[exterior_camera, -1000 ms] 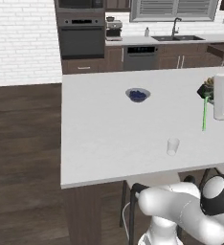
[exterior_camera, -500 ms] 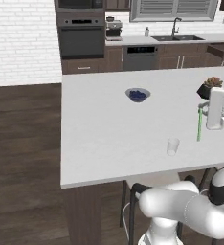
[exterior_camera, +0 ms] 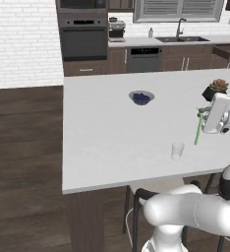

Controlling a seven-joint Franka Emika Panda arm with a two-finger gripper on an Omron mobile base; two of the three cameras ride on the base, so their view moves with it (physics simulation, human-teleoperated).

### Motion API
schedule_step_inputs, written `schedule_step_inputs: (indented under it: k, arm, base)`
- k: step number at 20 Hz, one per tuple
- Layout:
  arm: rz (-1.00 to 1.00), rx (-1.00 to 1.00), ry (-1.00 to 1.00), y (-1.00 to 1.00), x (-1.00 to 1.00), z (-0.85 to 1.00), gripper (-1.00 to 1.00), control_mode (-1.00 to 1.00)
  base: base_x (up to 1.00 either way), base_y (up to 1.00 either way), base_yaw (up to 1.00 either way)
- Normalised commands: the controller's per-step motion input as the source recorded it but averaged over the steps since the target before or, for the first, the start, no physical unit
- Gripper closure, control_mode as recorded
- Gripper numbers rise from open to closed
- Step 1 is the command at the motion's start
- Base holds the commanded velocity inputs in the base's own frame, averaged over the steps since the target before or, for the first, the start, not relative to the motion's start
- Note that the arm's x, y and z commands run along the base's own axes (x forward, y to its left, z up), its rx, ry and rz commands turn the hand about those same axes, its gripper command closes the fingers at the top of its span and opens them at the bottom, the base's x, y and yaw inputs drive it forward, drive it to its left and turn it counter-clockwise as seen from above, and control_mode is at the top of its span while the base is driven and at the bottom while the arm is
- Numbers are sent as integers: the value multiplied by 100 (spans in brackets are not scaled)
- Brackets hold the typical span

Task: Take a straw from the drawer in front and place it inside the glass cup on the dining counter.

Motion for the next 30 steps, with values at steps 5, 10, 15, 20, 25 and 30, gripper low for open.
schedule_step_inputs:
  k: [5, 10, 15, 20, 25, 30]
  arm:
    - [21, 7, -18, 15, 0, -4, 100, -100]
    - [19, 0, -28, 4, 0, -28, 100, -100]
    - [17, 0, -35, 0, 0, -28, 100, -100]
    - [13, -1, -36, -1, -1, -12, 100, -100]
    - [1, -6, -19, -5, -19, 0, 100, -100]
    - [0, -1, 1, 0, -14, 0, 100, -100]
  base:
    - [0, 0, 0]
    - [0, 0, 0]
    - [0, 0, 0]
    - [0, 0, 0]
    - [0, 0, 0]
    - [0, 0, 0]
